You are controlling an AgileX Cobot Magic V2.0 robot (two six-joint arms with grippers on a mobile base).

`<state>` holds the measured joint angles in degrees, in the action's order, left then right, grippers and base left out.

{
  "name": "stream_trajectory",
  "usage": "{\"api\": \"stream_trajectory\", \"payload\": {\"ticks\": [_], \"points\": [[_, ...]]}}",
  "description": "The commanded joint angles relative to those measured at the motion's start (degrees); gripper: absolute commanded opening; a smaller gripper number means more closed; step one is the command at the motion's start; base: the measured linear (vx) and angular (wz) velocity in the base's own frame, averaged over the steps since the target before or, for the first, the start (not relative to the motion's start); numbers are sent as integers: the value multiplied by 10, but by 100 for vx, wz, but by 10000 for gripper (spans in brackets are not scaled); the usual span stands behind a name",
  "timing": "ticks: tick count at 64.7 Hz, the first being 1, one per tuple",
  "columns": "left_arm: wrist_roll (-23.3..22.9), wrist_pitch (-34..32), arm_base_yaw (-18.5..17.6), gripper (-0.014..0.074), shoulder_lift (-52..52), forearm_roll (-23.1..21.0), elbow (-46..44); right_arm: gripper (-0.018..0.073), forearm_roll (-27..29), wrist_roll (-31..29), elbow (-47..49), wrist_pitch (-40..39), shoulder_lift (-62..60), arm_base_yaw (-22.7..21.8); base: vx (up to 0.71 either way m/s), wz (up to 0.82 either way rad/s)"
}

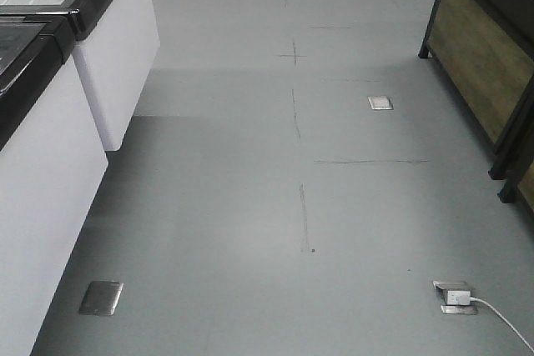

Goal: Left arm holds basket, right arm returns cookies

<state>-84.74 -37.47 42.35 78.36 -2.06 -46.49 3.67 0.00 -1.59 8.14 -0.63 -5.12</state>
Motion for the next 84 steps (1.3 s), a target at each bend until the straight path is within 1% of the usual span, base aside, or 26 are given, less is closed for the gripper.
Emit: {"api": "stream_trajectory", "payload": {"ticks": [1, 10, 25, 33, 49, 62, 76, 84], "points": [[-32, -115, -18, -6, -21, 3, -19, -3, -3, -3, -10, -43, -7, 0, 0, 0], [-81, -142, -43, -6, -21, -1, -19, -3, -3, -3, -10, -43, -7, 0, 0, 0], [-133, -175, -89, -6, -21, -4, -42, -3, -3, -3, -10, -43, -7, 0, 0, 0], [-165, -178, -121, -6, -21, 12, -63, -3, -3, -3, -10, -43, -7, 0, 0, 0], [-236, -175, -180, -6, -21, 82, -92, -3, -3, -3, -10, -43, -7, 0, 0, 0], [-287, -175, -248, -5, -19, 137, -92, -3, -3, -3, -10, -43, -7, 0, 0, 0], [-335, -177, -326, -5, -12, 226, -92, -3, -3, -3, -10, -43, -7, 0, 0, 0], [-364, -195, -367, -5, 0, 271, -92, -3, -3, -3, -10, -43, -7, 0, 0, 0]]}}
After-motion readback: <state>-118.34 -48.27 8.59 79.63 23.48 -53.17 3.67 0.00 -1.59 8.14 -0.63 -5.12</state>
